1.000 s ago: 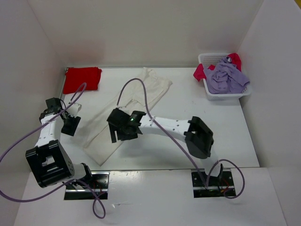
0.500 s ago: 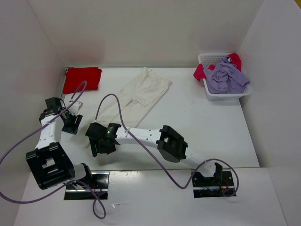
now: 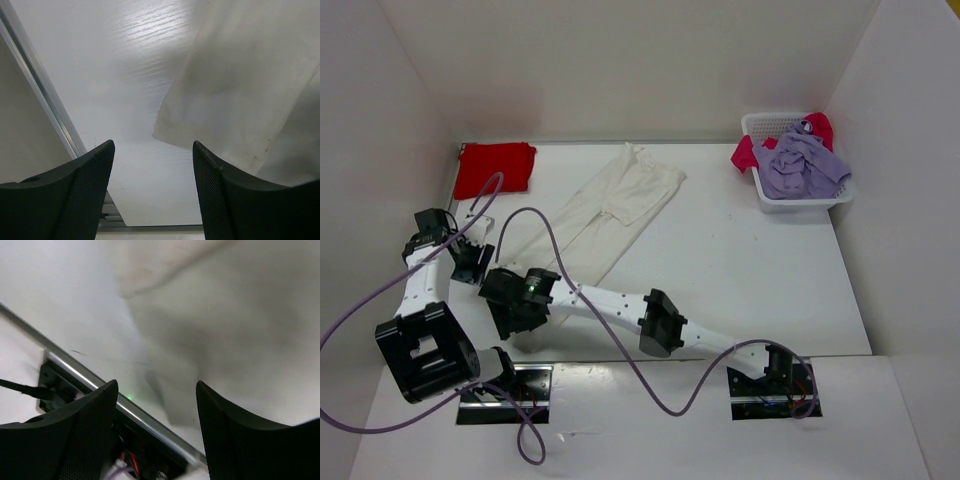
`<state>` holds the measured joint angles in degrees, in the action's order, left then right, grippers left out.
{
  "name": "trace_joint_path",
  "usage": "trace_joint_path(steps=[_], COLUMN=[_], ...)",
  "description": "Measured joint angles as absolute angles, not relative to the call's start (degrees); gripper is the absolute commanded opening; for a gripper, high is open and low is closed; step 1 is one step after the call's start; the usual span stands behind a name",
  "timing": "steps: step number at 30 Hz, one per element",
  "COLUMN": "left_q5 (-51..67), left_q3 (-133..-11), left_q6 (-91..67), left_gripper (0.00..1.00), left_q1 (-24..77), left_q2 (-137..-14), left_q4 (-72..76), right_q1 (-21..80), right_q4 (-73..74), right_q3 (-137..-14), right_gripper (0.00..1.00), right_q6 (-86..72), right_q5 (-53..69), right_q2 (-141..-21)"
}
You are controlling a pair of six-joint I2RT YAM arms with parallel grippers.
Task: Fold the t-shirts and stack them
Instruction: Rotate the tshirt 90 degrees
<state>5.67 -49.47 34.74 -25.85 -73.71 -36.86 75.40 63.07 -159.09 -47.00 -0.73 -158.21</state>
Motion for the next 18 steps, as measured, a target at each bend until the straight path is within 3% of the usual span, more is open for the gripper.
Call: trace_joint_path(steps=[2,13,15,16,18], left_q5=[5.67,5.98,6.13,6.28,6.37], left_q3=[-49.47,-49.47,-49.47,-49.47,-49.47], left_q6=[34.74,36.03,36.14,36.21,36.25], left_gripper=[0.71,0.71,0.71,0.71,0.71], left_q1=[-26.11,-27.38,-27.7,-27.94,-28.42], left_q2=[-73.71,-73.76,-73.8,-73.87,-74.22], left_q4=[-36.82,-36.82,-36.8,-36.8,-36.8], right_q1=[76.44,77.73,78.02,78.17,78.52], right_q4=[64.05,67.9,67.68,67.59,67.72], right_q3=[-166.34,-163.92,-160.55,-158.89,-156.77], right_gripper=[0.67,0.61,0.52,0.38,0.25], right_q6=[-45.65,-43.75,-42.98,-42.57,-41.76], right_q5=[-0.58,-1.48,-2.48,-3.33,-5.37], right_q2=[-162.65,-161.8,-160.07,-159.3,-158.3])
